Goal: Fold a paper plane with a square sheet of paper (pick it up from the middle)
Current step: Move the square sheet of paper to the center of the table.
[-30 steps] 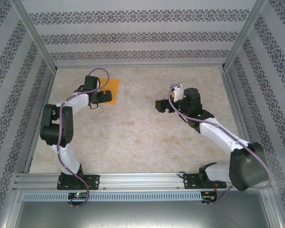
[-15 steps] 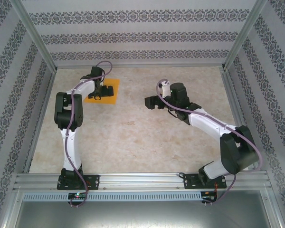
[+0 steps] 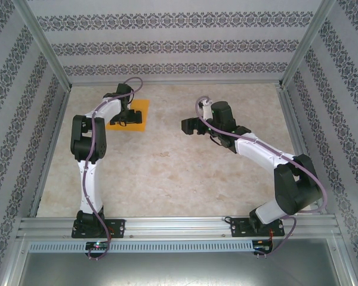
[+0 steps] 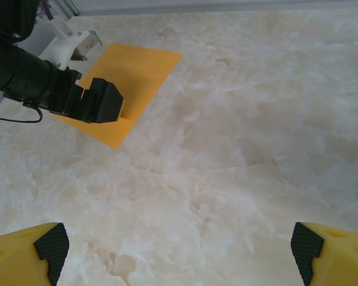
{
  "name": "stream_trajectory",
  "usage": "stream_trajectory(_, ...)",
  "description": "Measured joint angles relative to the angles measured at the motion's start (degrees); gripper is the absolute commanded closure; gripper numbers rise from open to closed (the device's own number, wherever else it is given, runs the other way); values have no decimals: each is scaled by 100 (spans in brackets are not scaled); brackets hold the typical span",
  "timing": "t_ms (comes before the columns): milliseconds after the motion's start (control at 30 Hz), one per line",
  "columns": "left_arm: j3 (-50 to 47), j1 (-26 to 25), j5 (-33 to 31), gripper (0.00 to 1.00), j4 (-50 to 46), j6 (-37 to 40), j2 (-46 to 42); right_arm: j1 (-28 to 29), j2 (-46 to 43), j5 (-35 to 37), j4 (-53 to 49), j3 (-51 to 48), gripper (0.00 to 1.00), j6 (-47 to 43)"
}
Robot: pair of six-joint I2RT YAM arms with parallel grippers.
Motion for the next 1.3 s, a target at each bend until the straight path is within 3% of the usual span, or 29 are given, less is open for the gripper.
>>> stream_trajectory(367,-570,-273,203,0,-166,-278,-380,-190,-4,15,-330,-2,2,98)
stream_trajectory(567,-1370,-560,201,0,-190,-710,-907,-348,-295,20,-612,-199,2,98)
stream_trajectory(833,-2184,-1403,173,0,-256,-1685,-1467,-466,-382,7,-1272,-232,2,42)
stream_trajectory(1133,-2299,-2767,205,0,-361,-3053,-1558,-876,-841,-402,-1888,-546,2,-101)
stream_trajectory(1300,-2131,-3206,269,0,-544,-3316,-1469,-1003,-1106,-522,-2133,-728,3,-190)
